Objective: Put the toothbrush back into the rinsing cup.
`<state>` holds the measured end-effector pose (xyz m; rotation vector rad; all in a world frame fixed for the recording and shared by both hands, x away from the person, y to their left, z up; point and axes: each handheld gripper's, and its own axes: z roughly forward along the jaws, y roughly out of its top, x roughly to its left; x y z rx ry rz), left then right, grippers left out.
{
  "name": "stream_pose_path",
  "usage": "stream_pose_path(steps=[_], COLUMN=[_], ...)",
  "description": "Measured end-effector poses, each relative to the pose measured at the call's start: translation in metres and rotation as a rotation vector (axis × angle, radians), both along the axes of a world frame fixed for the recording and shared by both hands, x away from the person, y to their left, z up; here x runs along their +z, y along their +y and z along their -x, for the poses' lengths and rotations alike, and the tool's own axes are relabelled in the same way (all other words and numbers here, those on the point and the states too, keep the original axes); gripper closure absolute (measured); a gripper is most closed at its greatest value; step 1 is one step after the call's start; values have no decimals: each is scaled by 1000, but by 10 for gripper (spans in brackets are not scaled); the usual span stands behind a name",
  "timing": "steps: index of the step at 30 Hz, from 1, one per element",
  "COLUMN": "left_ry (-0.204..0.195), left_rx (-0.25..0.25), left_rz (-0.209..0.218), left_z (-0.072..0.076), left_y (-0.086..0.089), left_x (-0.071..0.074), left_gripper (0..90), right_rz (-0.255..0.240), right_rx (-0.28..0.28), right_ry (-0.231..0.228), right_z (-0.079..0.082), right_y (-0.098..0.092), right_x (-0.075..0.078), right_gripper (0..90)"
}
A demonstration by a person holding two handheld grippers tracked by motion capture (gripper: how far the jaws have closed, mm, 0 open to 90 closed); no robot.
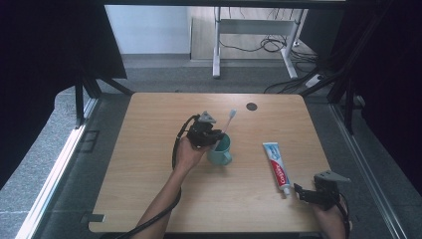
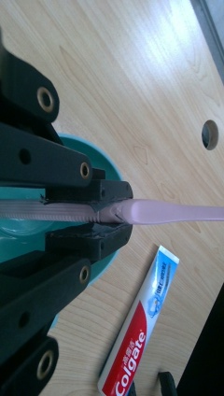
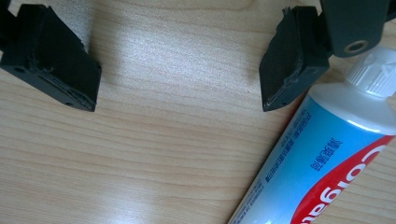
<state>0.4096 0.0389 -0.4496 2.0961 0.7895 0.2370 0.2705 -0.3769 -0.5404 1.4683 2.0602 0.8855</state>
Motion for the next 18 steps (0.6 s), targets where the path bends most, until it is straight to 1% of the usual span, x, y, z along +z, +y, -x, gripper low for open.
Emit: stream_pose_path(steps=[9, 18], left_ry=[13, 21], left_rx=[-4, -7], left_rz=[-9, -19], left_z=[1, 2], left_y=[-4, -8], left_x=[-10, -16], left_gripper=[792, 789], right_rz=[0, 0], right_rx=[0, 0], right_ry=[0, 0], right_z=[0, 0], right_y=[0, 0], right_x=[0, 0], right_gripper=[126, 125])
